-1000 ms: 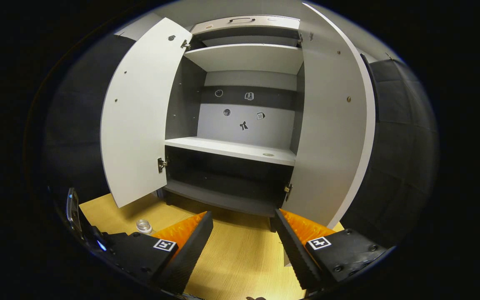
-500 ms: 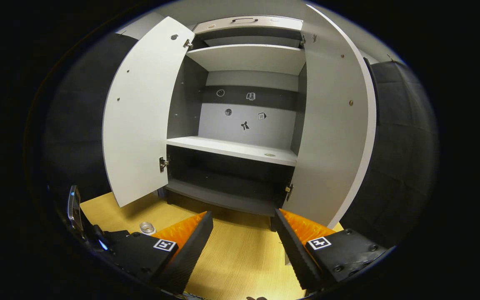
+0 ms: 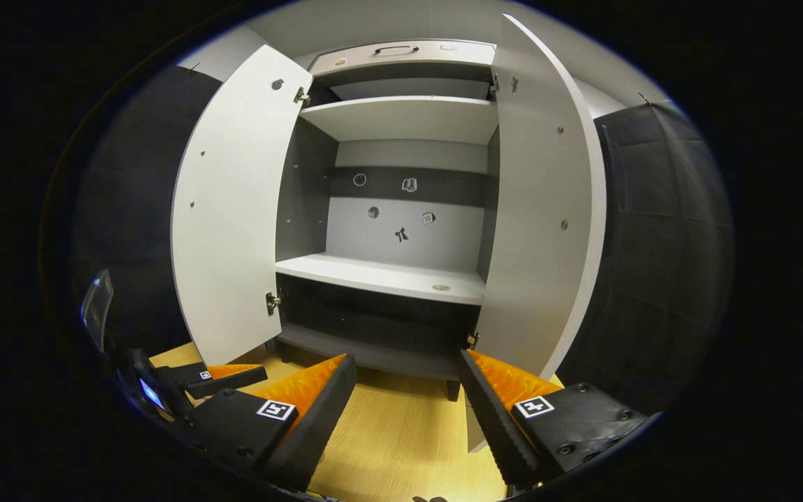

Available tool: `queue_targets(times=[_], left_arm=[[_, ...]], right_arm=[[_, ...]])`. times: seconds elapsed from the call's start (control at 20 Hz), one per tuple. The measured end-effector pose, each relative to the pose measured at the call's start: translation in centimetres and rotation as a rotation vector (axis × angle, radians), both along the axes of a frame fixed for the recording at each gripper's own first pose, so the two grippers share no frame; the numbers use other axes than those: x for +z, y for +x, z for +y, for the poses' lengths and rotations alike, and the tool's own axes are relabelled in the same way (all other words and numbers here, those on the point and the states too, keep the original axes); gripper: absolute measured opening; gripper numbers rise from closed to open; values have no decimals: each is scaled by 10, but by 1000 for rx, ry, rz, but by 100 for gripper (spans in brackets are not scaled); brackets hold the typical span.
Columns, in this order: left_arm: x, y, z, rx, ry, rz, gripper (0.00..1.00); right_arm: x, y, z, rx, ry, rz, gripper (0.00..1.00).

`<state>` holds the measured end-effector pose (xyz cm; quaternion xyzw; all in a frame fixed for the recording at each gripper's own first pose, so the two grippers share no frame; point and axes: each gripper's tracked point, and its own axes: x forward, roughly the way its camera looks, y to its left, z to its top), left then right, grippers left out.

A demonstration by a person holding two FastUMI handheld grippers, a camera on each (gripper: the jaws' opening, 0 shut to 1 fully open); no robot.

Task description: Grasp the bottle in the cabinet with the left hand and place it on the coaster, then close the right door with the right hand and the left door with the left hand.

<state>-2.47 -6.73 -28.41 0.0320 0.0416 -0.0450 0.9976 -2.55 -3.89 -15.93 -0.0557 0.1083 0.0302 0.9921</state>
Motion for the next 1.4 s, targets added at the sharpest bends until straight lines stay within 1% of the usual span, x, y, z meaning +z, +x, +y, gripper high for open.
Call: queue_targets(times=[0.2, 0.35, 0.55, 0.65, 0.8, 0.85, 0.9, 1.0, 1.15, 1.25, 1.4], left_arm=[[66, 3, -3, -26, 10, -28, 95], [105, -3, 5, -28, 19, -33, 94], [140, -15, 23, -10, -33, 19, 95], [161, -22, 47, 45, -37, 26, 95], [192, -38, 97, 167, 33, 1, 95], [200, -45, 109, 202, 41, -1, 95], [211, -51, 123, 235, 40, -7, 95], [226, -65, 152, 313, 42, -11, 95], [243, -84, 186, 417, 76, -22, 95], [251, -96, 200, 461, 82, -24, 95], [258, -105, 213, 495, 37, -33, 95]], right_arm=[[42, -3, -21, -58, 2, -35, 98], [77, -11, -38, -114, 44, -70, 98], [114, -17, -69, -188, 71, -119, 98], [129, -19, -87, -227, 98, -148, 98], [140, -21, -125, -297, 85, -178, 98], [141, -20, -137, -318, 74, -181, 94], [142, -17, -148, -333, 69, -184, 98], [143, -11, -159, -347, 72, -187, 98], [150, 3, -164, -333, 93, -212, 98], [150, 11, -166, -320, 77, -215, 98], [151, 21, -164, -284, 70, -208, 98]])
